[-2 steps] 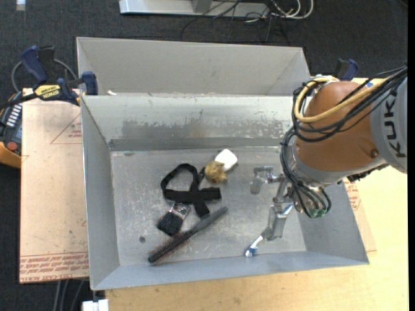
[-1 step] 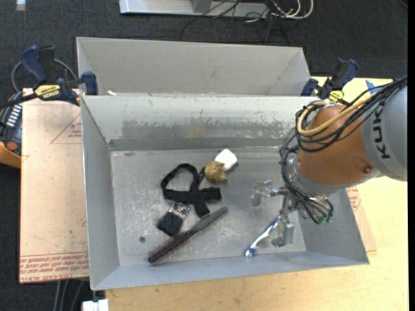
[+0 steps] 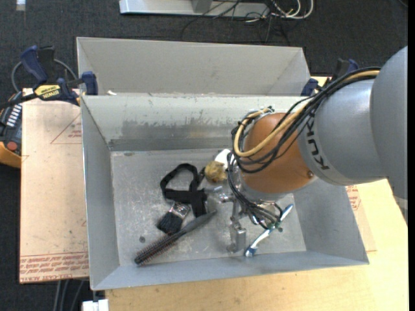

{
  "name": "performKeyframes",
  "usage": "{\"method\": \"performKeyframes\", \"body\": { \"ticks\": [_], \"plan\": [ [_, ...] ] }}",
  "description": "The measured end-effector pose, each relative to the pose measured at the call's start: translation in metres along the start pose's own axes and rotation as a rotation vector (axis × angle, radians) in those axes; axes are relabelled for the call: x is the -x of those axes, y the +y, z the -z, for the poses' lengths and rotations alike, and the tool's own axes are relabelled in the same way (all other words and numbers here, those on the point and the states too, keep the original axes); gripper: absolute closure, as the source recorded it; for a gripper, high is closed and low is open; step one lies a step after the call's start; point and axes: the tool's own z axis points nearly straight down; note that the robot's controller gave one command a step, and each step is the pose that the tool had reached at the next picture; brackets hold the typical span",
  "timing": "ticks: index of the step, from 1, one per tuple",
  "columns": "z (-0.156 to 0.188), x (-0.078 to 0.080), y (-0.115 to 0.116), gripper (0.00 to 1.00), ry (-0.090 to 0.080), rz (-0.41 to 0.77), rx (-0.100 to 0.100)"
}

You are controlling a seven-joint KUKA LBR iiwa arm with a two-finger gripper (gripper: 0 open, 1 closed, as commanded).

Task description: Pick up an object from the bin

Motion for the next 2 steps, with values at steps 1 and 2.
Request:
{"method": "performKeyframes", "body": {
  "ticks": [1, 2],
  "plan": [
    [0.007, -0.013, -0.073, 0.00, 0.000, 0.230, 0.001],
    [-0.003, 0.022, 0.011, 0.00, -0.002, 0.192, 0.002]
  ]
}}
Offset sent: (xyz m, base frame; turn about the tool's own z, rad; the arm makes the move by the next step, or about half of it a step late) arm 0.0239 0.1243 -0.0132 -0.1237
